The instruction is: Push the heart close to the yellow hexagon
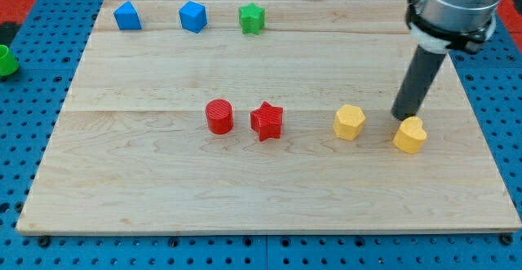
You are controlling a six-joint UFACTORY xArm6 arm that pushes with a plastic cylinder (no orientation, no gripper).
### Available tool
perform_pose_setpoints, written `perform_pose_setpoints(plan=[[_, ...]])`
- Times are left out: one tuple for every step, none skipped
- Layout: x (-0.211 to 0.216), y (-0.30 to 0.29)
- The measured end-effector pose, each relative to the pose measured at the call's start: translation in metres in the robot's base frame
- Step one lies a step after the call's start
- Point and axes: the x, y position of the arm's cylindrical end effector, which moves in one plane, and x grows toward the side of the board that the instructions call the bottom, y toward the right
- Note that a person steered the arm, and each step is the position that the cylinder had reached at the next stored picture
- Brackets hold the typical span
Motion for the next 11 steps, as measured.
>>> perform_pose_setpoints(plan=[[-0.003,0.075],[0.071,0.084],[0.095,0.012],[0.057,0.011],[0.053,0.017],[0.062,0.017],[0.069,-0.01],[0.056,-0.012],[0.059,-0.01],[0.093,-0.087],[0.084,-0.191]])
